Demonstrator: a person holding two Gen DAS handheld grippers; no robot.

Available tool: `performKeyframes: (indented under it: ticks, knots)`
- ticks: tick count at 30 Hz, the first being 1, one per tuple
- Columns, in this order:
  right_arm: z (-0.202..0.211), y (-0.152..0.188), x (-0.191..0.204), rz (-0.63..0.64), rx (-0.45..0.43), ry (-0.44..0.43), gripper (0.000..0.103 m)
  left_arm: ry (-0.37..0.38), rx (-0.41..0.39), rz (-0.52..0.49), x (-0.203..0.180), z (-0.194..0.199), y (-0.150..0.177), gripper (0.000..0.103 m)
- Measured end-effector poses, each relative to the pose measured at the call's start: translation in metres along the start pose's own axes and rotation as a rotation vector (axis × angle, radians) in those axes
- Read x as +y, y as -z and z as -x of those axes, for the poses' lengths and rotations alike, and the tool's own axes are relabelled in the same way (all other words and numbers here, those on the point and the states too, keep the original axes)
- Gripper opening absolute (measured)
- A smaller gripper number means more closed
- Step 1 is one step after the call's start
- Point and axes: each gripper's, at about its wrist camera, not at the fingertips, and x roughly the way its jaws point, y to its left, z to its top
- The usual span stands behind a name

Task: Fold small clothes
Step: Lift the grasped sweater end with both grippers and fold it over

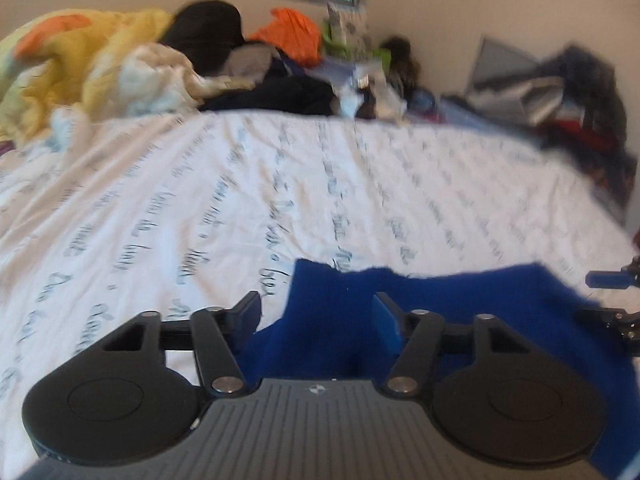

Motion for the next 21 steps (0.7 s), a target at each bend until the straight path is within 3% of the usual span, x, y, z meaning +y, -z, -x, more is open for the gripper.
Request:
performKeyframes:
  ticks: [1,2,3,5,8,12,14,15,17,19,21]
  knots:
    - [-0.013,0.004,-0.001,-0.005,0.035,0.007,0.041,-0.014,0.029,-0.024,-0.005,-0.019,0.002,0.048]
    - [-0.024,0.005,-0.005,-0.024,0.068,0.015,0.02,-0.024,0.059,-0.036,-0.008,-0.033,0.002,0.023]
    - [-0.028,0.012,-0.012,-0.051,0.097,0.022,0.013,-0.038,0.065,-0.048,-0.007,-0.042,0.006,0.011]
    - [-0.019,0.009,-0.034,-0.17,0.057,-0.023,0.005,-0.04,0.016,-0.022,0.0,-0.034,0.006,0.008]
    - [0.006,0.009,-0.072,-0.356,-0.06,-0.039,0.005,-0.073,-0.052,0.003,0.017,-0.01,0.008,0.008]
    - [-0.005,0.029,-0.11,-0.563,-0.068,-0.024,0.01,-0.145,0.011,0.006,0.033,-0.02,0.021,0.009]
    - [0.003,0.033,-0.116,-0.666,-0.033,0.0,0.024,-0.159,-0.014,0.024,0.032,-0.006,0.02,0.023]
    - [0.014,0.035,-0.112,-0.669,-0.07,0.018,0.026,-0.16,-0.041,0.031,0.028,0.004,0.018,0.034]
    - [0.032,0.036,-0.094,-0.633,-0.161,0.021,0.031,-0.107,-0.131,0.051,0.014,0.027,0.015,0.071]
    - [0.03,0.028,-0.071,-0.579,-0.165,-0.043,0.031,-0.003,-0.148,0.03,-0.011,0.032,0.013,0.076]
    - [0.012,0.018,-0.046,-0.512,-0.115,-0.09,0.03,0.055,-0.085,-0.015,-0.038,0.02,0.015,0.074]
